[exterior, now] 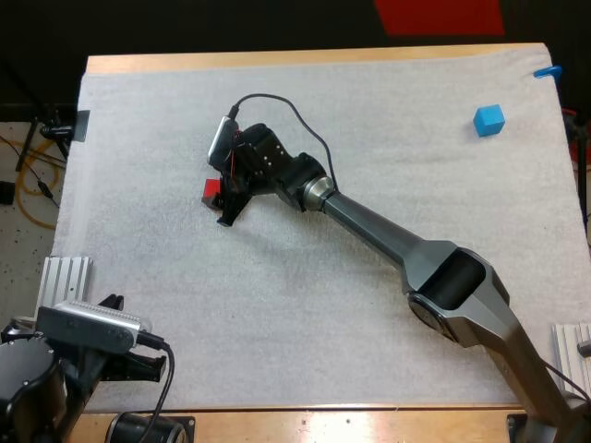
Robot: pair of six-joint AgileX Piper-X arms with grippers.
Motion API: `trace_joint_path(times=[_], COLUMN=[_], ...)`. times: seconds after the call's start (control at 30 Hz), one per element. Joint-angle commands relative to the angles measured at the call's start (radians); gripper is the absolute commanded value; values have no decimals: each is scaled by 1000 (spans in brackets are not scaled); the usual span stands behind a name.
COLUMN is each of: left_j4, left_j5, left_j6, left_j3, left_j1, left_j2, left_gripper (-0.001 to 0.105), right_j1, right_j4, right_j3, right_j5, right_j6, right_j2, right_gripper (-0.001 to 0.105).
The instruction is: Stack red cube on blue cube
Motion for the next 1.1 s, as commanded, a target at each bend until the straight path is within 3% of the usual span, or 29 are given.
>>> trace_joint_path(times=[0.0,0.37,0.53,0.87,1.07], left_j4=[2,2,2,2,2], left_j5=[7,7,7,7,7], left_j6=[3,3,3,3,5], left_j3=[0,0,0,0,0], left_j1=[-5,-5,-5,-5,-5], left_j2=[-3,-3,-3,-3,-3], left_gripper=[0,0,0,0,0], right_j1=[2,5,5,6,6], right_j4=[-7,-3,12,11,28], right_j3=[-11,-11,-9,-20,-47], right_j5=[-28,-24,-24,25,60], right_j6=[1,4,6,6,33], right_j2=[-5,26,31,2,-52], right_gripper=[63,62,42,38,22])
